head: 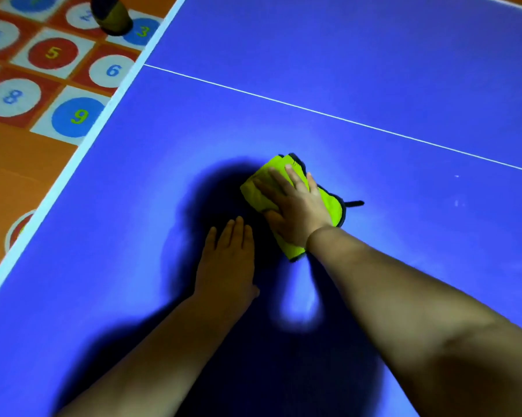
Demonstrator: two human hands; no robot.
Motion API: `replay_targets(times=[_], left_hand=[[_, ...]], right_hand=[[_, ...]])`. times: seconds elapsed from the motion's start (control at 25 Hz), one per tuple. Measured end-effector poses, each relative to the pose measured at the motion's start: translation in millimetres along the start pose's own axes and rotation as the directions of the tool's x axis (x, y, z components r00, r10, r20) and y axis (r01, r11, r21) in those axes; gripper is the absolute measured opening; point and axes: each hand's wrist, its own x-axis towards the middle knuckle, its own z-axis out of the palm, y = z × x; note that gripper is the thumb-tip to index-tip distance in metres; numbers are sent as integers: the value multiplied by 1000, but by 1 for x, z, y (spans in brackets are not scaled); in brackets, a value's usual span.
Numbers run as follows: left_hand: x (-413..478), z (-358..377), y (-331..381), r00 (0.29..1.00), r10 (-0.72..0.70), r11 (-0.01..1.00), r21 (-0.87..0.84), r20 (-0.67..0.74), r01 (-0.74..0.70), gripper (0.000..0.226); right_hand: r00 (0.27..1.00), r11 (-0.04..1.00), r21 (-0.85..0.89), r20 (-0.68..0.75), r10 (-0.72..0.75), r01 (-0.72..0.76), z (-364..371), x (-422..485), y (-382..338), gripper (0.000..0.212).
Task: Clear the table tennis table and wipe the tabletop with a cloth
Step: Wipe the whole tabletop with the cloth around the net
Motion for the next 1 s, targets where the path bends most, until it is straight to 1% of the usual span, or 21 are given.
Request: replay_targets(times=[0.12, 0.2, 0.28, 0.36, 0.48, 0.56, 0.68, 0.76, 0.84, 0.92, 1.0], left_hand=[[32, -6, 9, 999, 17, 999, 34, 51, -19, 108], [42, -3, 12, 997, 20, 998, 55, 80, -25, 101], [44, -1, 16, 997, 8, 998, 68, 77, -13, 91], [45, 0, 22, 996, -20, 997, 76, 83, 14, 89], [45, -4, 26, 991, -56, 996, 82, 120, 46, 92], [45, -3, 26, 990, -61, 993, 103, 125, 48, 92], [45, -1, 27, 991, -60, 992, 122, 118, 45, 93], [45, -1, 28, 990, -63, 991, 126, 124, 47, 97], [44, -2, 27, 988, -65, 990, 132, 143, 46, 103], [46, -5, 25, 982, -69, 993, 111, 177, 49, 109], [40, -7, 23, 986, -71, 996, 72, 154, 61, 111]], right_hand=[[1000, 999, 39, -28, 2, -1, -1, 56, 44, 59], [999, 995, 96, -46, 26, -21, 0, 87, 70, 59], [997, 995, 82, -34, 62, -59, -2, 111, 93, 60], [993, 992, 52, -3, 114, -114, -5, 130, 114, 60], [966, 954, 151, 32, 258, -259, -12, 137, 139, 60], [936, 912, 213, 48, 348, -350, -14, 129, 149, 62], [908, 888, 188, 80, 411, -419, -11, 98, 148, 63], [917, 906, 139, 46, 397, -400, -6, 67, 135, 63], [930, 920, 140, 12, 368, -366, -1, 35, 115, 64], [940, 927, 158, 26, 340, -340, 2, 3, 91, 66], [949, 937, 151, 37, 314, -316, 4, -35, 63, 66]])
